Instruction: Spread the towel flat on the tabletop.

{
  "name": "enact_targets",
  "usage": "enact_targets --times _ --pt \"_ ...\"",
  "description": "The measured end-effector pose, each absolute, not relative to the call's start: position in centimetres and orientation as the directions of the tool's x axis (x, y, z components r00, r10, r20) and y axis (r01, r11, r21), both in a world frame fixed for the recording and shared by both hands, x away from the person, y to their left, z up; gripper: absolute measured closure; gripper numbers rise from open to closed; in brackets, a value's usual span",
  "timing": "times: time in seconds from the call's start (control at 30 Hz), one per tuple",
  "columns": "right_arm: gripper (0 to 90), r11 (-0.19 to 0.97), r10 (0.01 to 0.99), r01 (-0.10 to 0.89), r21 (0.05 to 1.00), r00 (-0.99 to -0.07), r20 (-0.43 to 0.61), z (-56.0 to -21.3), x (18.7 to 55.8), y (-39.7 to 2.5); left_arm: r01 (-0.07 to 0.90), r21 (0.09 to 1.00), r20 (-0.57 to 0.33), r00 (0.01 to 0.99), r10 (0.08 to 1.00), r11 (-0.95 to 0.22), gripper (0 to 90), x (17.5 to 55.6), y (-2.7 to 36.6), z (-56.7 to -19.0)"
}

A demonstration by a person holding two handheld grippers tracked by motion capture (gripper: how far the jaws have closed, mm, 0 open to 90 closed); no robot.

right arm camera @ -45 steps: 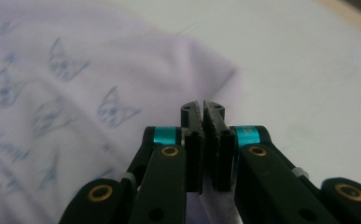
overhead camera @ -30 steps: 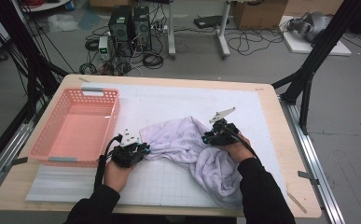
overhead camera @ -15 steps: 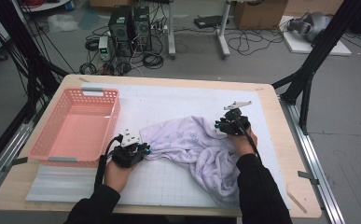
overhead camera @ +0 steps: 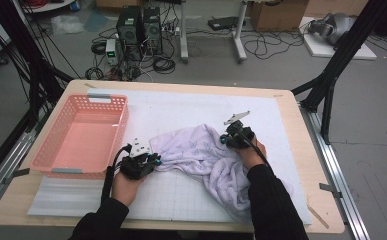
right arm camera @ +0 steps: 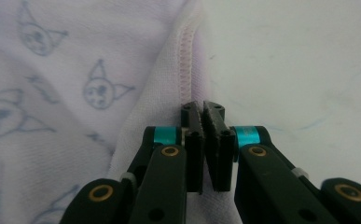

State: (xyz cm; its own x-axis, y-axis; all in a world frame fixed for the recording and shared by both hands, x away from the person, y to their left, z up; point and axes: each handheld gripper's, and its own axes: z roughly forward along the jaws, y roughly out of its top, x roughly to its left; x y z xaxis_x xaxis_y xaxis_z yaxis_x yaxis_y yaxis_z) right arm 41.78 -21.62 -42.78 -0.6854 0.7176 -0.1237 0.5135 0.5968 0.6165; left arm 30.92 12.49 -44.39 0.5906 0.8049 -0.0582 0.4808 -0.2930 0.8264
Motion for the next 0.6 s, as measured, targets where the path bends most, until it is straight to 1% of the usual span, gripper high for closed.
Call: enact_targets --times 0.07,0.1,0.17,0.23,0.27,0.3,0.33,0.37,0.47,0.5,0.53,0.57,0.6 --pt "86.8 0.617 0.728 0.497 0.61 -0.655 -0.202 -42.6 41.8 -21.7 0.479 0.828 -0.059 0.591 0.805 -0.291 79.3 30.9 12.5 -44.4" --pt "86.8 0.618 0.734 0.493 0.612 -0.641 -0.225 -42.5 41.9 -21.8 0.479 0.829 -0.062 0.591 0.804 -0.288 79.2 30.9 12.4 -44.4" --pt "86.6 0.625 0.732 0.494 0.604 -0.64 -0.234 -42.5 42.2 -22.0 0.472 0.834 -0.063 0.595 0.801 -0.285 79.2 30.9 12.2 -44.4" --pt "85.7 0.647 0.725 0.491 0.583 -0.632 -0.272 -42.3 42.8 -22.1 0.47 0.833 -0.059 0.601 0.797 -0.293 79.9 30.9 12.2 -44.4" --pt "85.3 0.638 0.735 0.5 0.585 -0.622 -0.27 -42.2 43.0 -22.1 0.468 0.832 -0.056 0.605 0.794 -0.298 80.8 30.8 12.1 -44.4" --pt "86.9 0.633 0.743 0.508 0.584 -0.61 -0.276 -42.0 43.3 -22.1 0.465 0.833 -0.051 0.605 0.795 -0.3 81.5 30.8 12.0 -44.4" --pt "89.1 0.655 0.736 0.5 0.566 -0.593 -0.327 -41.9 43.5 -22.1 0.464 0.831 -0.045 0.606 0.795 -0.307 82.0 30.8 12.0 -44.4" --pt "89.1 0.657 0.74 0.519 0.547 -0.581 -0.338 -41.9 43.7 -22.3 0.464 0.83 -0.044 0.606 0.794 -0.308 82.2 30.8 12.1 -44.4" --pt "89.4 0.631 0.763 0.538 0.559 -0.562 -0.321 -41.8 44.2 -23.0 0.466 0.831 -0.047 0.604 0.795 -0.305 82.2 30.8 12.2 -44.4" --pt "89.2 0.561 0.804 0.566 0.604 -0.546 -0.235 -41.9 44.5 -23.8 0.465 0.83 -0.046 0.605 0.795 -0.306 82.1 30.8 12.1 -44.4" --pt "87.9 0.521 0.823 0.575 0.631 -0.535 -0.191 -41.8 44.6 -24.1 0.467 0.831 -0.05 0.605 0.795 -0.303 82.0 30.8 12.1 -44.4" --pt "80.7 0.487 0.836 0.579 0.654 -0.525 -0.157 -41.7 44.6 -24.4 0.467 0.831 -0.053 0.605 0.795 -0.3 81.9 30.8 12.2 -44.4" --pt "80.7 0.487 0.836 0.579 0.654 -0.525 -0.157 -41.7 44.6 -24.4 0.467 0.831 -0.053 0.605 0.795 -0.3 81.8 30.8 12.2 -44.4"
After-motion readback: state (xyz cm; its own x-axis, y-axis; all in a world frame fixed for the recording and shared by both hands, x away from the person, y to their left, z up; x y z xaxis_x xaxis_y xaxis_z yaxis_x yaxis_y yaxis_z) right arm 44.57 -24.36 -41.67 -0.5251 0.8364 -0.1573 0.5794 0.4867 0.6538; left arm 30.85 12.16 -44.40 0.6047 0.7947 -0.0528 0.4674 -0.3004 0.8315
